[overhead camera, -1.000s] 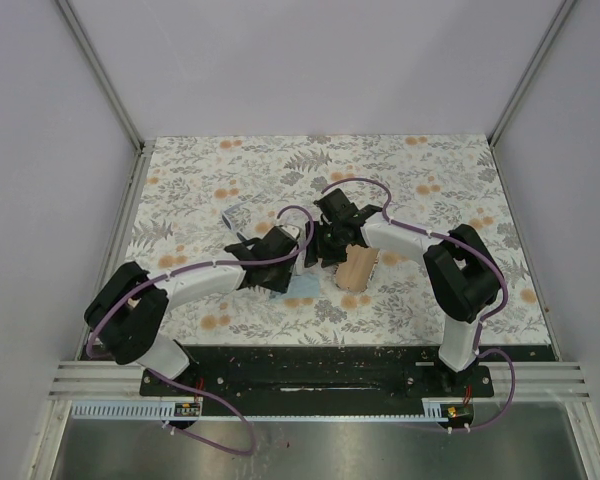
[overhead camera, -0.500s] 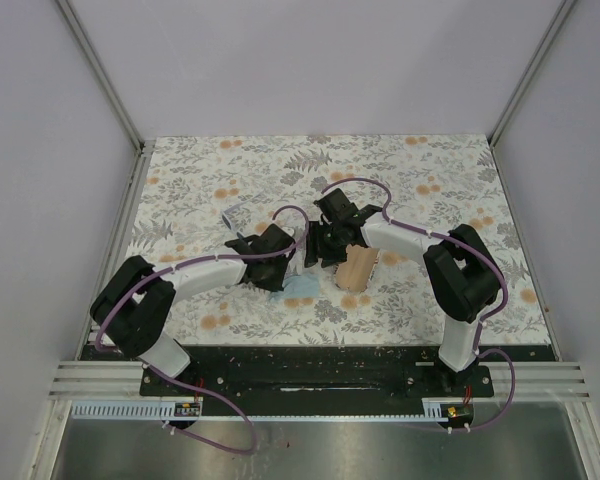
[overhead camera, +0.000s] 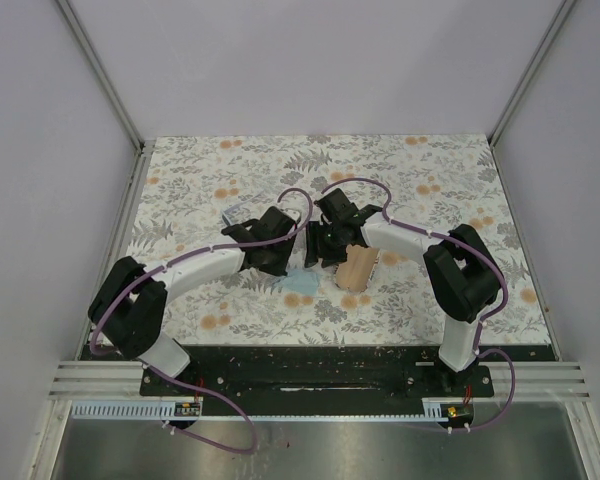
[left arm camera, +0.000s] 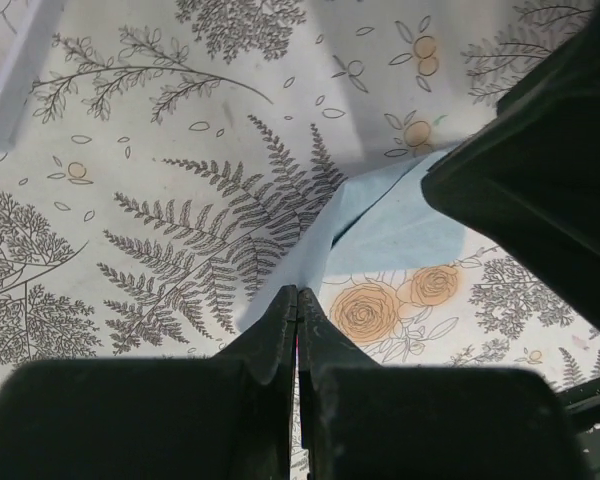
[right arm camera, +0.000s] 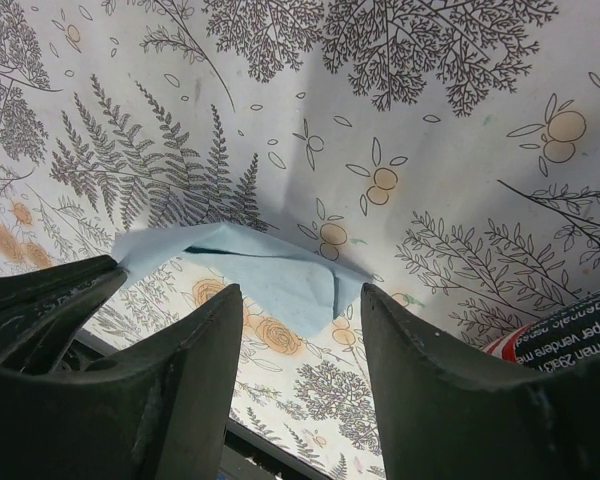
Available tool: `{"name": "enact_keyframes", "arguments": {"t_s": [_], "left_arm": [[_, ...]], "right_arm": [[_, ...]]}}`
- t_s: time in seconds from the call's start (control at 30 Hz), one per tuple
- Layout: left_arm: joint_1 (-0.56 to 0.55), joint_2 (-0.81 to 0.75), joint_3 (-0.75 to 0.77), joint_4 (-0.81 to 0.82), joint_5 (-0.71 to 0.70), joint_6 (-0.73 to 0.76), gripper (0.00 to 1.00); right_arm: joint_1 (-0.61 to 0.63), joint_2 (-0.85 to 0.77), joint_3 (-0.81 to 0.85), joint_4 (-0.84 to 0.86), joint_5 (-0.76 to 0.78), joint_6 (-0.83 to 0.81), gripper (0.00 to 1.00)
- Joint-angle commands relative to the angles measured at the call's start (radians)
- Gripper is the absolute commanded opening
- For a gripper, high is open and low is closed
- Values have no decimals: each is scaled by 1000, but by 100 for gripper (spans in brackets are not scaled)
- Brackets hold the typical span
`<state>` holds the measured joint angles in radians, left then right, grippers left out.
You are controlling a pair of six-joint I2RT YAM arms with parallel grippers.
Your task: Organize the sunglasses
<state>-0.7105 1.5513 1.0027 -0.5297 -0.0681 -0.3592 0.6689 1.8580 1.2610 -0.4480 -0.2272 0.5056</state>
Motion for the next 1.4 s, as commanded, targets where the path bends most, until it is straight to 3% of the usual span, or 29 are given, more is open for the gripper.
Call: {"name": "enact_keyframes", "arguments": {"t_s": [0.0,0.2,0.4,0.5,0.77,1.07,1.37], "left_arm": [[-20,-34,31,-12,63,52,0],[-99,-94,-74,-27,88,23,0],[-136,-145,-124,-27,15,-23,0],[-127,-149,-108,-33,-50,-41,0],[-64,-111,-39,-12,-61,-44,0],[0,-62,-15,23,-67,-29,0],[22,16,39,37,-75,0,0]], "right_arm": [[-5,-20,20,-15,11,-9,59],[-3,-22,25,-24,11,-13,59],[-3,-10,23,-26,-7,-13,59],[-5,-10,26,-32,-12,-10,59],[-2,-39,-9,-34,-15,8,61],[-3,-63,-55,34,-32,-162,59],[3,-97,-135,213,-70,-318,62]]}}
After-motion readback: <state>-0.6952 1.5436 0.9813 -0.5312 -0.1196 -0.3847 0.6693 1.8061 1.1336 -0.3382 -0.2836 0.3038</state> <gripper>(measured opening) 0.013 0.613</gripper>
